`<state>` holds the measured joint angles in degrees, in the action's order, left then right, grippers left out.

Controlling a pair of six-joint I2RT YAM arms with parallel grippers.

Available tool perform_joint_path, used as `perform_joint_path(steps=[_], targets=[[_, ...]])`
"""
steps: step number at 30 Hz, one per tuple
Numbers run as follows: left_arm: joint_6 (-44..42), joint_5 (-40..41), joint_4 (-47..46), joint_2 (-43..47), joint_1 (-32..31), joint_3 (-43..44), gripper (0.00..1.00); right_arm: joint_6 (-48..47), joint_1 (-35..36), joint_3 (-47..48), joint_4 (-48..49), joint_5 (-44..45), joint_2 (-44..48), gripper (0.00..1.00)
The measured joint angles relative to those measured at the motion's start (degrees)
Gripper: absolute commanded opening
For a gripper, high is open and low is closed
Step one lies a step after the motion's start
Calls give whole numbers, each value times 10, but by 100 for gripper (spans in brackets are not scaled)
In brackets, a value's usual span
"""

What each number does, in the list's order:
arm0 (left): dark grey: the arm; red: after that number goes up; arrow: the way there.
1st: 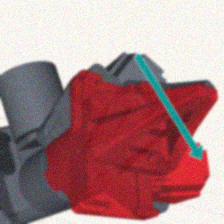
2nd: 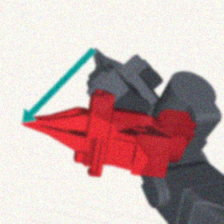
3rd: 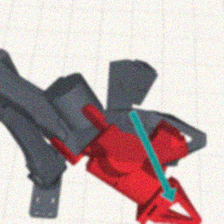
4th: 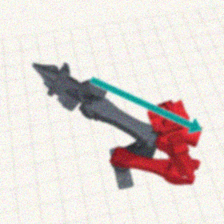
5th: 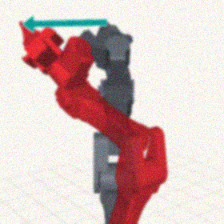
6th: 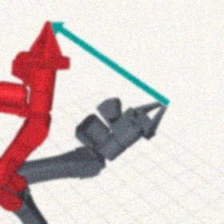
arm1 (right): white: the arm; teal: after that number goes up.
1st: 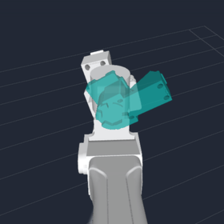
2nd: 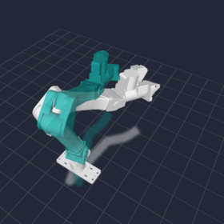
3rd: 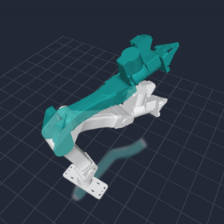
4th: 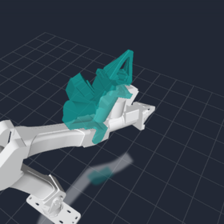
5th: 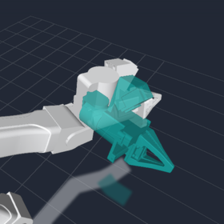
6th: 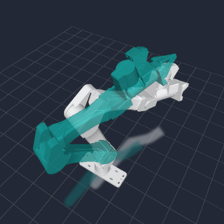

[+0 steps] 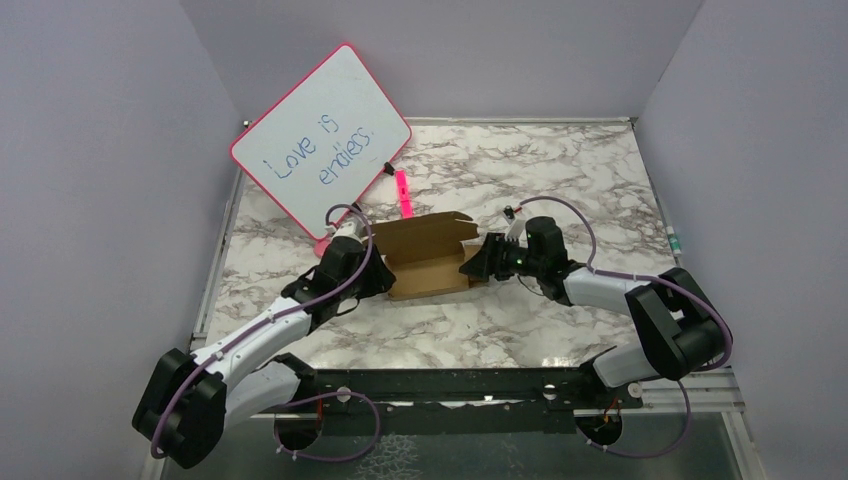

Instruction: Fold the paper box

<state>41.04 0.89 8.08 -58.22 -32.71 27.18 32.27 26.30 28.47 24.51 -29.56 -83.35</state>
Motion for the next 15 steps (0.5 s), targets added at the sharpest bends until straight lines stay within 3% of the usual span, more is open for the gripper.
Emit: perform_joint_path(steps=[6, 15], targets=[[-2, -3, -22, -32, -41, 66, 52, -16, 0, 19, -25, -1, -10, 57], [0, -17, -101, -172, -97, 96, 52, -41, 0, 49, -77, 7, -12, 58]])
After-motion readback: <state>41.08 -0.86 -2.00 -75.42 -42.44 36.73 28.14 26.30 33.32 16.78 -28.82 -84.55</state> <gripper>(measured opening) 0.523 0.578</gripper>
